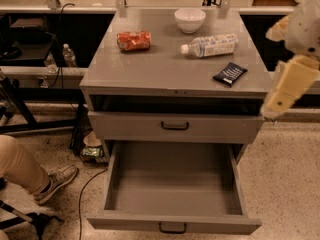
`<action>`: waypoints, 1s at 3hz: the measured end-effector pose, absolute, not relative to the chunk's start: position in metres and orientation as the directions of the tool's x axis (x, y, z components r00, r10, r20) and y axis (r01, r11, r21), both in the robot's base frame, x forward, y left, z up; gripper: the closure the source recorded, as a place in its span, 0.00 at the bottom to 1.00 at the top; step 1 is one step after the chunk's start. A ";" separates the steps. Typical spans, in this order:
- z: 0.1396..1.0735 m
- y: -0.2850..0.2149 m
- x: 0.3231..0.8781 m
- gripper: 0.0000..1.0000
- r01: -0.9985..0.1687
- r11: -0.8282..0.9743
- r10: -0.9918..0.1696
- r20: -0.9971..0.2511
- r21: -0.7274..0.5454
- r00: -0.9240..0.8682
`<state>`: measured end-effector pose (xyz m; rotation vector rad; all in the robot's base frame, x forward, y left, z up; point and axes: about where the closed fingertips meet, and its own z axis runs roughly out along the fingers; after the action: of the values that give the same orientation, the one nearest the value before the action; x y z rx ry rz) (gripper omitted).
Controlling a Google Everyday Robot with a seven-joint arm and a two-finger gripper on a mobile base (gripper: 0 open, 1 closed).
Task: Place coke can into middle drawer
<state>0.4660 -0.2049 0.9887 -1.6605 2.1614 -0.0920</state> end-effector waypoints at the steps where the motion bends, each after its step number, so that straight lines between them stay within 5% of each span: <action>1: 0.998 -0.182 0.512 0.00 -0.894 0.304 -0.909 -0.383 -0.329 -0.168; 3: 0.996 -0.141 0.566 0.00 -0.868 0.332 -0.873 -0.468 -0.368 -0.135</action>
Offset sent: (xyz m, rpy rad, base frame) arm 0.1635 0.1120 -0.0184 0.2394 -0.1872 -0.0140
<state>0.5662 -0.1411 0.9963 -1.5238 1.9863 -0.0102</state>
